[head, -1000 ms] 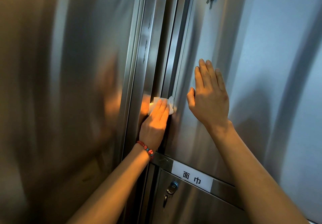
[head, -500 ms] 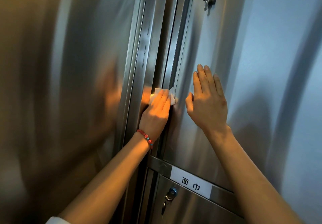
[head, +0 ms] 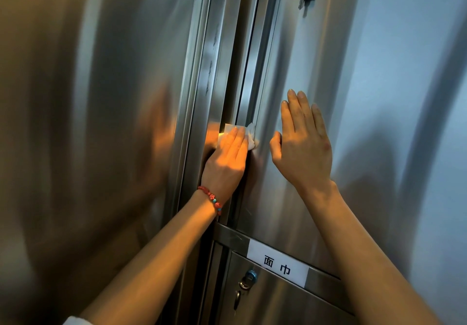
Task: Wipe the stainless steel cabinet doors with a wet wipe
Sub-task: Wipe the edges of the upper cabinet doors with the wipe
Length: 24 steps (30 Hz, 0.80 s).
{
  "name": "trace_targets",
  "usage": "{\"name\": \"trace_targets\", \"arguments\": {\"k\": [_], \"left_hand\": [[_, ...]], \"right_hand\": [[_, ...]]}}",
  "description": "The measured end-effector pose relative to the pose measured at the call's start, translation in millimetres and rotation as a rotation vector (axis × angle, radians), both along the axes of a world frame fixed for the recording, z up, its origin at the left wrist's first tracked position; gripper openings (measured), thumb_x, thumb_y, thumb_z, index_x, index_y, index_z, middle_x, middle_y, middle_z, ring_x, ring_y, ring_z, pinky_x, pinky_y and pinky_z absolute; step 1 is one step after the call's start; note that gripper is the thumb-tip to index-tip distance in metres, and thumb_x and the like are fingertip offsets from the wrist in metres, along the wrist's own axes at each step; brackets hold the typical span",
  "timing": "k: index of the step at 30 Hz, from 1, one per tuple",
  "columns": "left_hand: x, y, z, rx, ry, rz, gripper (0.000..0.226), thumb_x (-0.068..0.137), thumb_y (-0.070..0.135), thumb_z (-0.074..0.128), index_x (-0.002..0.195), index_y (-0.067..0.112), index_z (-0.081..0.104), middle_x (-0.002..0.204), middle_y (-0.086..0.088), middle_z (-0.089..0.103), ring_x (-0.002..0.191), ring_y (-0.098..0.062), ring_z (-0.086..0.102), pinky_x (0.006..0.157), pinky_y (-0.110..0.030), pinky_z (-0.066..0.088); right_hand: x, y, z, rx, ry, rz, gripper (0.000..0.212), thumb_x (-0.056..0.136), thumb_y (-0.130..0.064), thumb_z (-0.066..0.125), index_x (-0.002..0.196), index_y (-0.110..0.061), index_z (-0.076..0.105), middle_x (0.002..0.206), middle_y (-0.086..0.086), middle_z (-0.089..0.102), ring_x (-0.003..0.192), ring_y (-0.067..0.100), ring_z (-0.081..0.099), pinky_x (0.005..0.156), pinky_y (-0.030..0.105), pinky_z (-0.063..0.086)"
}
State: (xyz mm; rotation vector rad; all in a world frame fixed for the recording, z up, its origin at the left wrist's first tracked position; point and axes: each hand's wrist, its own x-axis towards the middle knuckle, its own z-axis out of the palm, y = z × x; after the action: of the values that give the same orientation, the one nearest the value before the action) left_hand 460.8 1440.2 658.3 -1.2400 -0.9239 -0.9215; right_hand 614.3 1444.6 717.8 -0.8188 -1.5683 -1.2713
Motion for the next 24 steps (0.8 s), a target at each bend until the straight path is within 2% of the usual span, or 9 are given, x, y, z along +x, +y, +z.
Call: {"name": "trace_targets", "arguments": {"k": [6,11,15,18,21,24], "left_hand": [[0,-2,-17,0.007,0.011,0.008,0.031,0.086,-0.004,0.043,0.110,-0.008,0.063,0.113,-0.023,0.064,0.109,-0.031,0.061,0.091,-0.039,0.051],[-2,0,-35,0.001,0.027,0.050,0.040,0.097,-0.006,0.025,0.113,-0.007,0.061,0.115,-0.021,0.064,0.111,-0.029,0.060,0.096,-0.039,0.047],[-3,0,-50,-0.001,0.032,0.057,0.036,0.096,-0.007,0.030,0.115,-0.007,0.060,0.117,-0.021,0.063,0.112,-0.030,0.060,0.092,-0.038,0.050],[-2,-2,-63,-0.010,0.034,0.053,0.036,0.095,-0.007,0.031,0.114,-0.005,0.061,0.116,-0.020,0.064,0.111,-0.029,0.060,0.095,-0.038,0.048],[-3,-4,-74,-0.066,0.046,0.060,0.030,0.086,-0.007,0.048,0.113,-0.005,0.062,0.115,-0.021,0.064,0.110,-0.030,0.060,0.094,-0.040,0.049],[-3,-5,-75,-0.086,0.028,0.034,0.029,0.082,-0.006,0.053,0.108,-0.004,0.066,0.111,-0.020,0.066,0.106,-0.030,0.063,0.089,-0.040,0.051]], "right_hand": [[-1,1,0,0.005,0.008,0.036,0.052,0.086,-0.018,0.057,0.132,0.004,0.049,0.141,0.022,0.043,0.134,0.035,0.036,0.112,0.043,0.020],[0,1,0,0.014,0.005,0.031,0.052,0.086,-0.019,0.057,0.132,0.004,0.049,0.140,0.022,0.043,0.133,0.035,0.037,0.111,0.043,0.019],[0,0,0,0.002,0.003,0.023,0.051,0.088,-0.020,0.055,0.133,0.003,0.048,0.141,0.021,0.042,0.134,0.035,0.036,0.112,0.042,0.018],[0,0,0,-0.008,-0.002,0.006,0.051,0.088,-0.020,0.052,0.133,0.003,0.047,0.142,0.021,0.041,0.135,0.035,0.035,0.112,0.041,0.018],[0,-2,0,-0.013,0.000,0.001,0.051,0.088,-0.020,0.051,0.134,0.003,0.047,0.143,0.021,0.041,0.135,0.035,0.034,0.113,0.042,0.018],[0,-2,0,-0.020,-0.001,0.010,0.051,0.089,-0.020,0.050,0.134,0.003,0.047,0.143,0.021,0.040,0.135,0.035,0.034,0.113,0.042,0.018]]}}
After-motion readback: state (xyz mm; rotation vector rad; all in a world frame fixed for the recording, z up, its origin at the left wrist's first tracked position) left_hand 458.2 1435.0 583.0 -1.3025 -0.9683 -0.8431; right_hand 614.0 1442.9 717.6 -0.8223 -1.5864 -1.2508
